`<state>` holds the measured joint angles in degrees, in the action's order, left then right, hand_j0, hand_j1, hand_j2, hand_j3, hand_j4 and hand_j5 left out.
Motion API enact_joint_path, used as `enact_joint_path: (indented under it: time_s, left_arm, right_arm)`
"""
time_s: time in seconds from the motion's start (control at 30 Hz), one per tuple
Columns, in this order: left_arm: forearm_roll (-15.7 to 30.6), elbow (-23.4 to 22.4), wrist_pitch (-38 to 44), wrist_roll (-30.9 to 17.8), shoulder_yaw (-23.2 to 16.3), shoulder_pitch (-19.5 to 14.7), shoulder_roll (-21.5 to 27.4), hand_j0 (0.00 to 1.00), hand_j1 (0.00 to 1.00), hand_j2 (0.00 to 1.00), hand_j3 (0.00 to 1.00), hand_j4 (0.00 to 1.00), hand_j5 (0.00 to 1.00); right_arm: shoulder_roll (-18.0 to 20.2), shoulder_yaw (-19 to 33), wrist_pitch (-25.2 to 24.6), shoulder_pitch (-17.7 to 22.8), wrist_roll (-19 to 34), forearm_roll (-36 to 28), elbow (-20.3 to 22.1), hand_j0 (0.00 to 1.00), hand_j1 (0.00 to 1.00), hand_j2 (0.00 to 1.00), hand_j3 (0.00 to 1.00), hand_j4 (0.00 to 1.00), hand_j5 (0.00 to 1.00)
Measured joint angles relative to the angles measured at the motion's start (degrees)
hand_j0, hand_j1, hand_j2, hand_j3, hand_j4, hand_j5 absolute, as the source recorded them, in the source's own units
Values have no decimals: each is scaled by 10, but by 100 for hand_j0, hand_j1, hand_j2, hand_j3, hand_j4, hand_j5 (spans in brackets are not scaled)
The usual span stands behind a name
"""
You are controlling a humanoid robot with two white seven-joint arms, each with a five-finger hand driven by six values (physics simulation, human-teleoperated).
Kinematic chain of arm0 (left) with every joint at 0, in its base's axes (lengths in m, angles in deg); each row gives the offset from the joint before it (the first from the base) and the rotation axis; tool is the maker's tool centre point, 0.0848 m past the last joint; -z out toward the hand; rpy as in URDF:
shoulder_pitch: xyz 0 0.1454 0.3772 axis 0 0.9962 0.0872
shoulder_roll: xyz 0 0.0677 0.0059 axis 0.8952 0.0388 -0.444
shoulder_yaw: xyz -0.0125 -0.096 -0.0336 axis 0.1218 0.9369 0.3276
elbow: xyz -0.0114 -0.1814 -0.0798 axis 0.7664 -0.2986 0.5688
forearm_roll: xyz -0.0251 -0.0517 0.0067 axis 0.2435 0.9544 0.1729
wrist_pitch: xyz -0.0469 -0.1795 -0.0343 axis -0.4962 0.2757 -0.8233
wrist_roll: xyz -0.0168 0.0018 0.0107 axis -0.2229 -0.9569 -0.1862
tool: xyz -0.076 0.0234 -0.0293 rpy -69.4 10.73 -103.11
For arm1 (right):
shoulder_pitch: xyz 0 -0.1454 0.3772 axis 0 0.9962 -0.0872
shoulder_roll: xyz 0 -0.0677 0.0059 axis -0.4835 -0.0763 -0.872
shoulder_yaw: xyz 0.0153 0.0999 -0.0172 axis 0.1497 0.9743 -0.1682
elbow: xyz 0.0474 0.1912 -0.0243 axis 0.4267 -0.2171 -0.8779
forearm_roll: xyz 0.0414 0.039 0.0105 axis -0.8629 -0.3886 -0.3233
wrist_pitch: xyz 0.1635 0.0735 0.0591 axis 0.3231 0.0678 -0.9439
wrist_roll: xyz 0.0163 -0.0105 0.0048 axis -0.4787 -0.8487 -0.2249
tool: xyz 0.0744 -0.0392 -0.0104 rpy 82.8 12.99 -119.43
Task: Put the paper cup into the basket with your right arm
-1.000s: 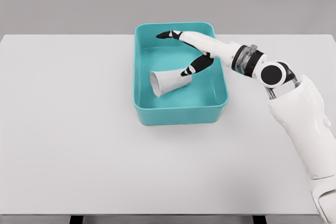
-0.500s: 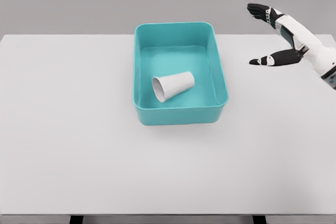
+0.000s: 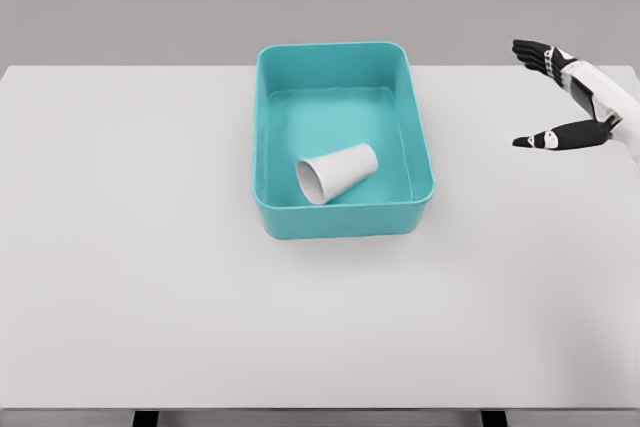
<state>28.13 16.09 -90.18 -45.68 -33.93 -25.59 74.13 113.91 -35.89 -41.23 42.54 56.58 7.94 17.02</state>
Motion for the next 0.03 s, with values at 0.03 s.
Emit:
enact_joint_path:
  time_s: [0.03]
  left_arm:
    - [0,0,0,0,0,0,0,100,100,100,100,100,100]
  right_arm:
    - [0,0,0,0,0,0,-1,100,100,100,100,100,100]
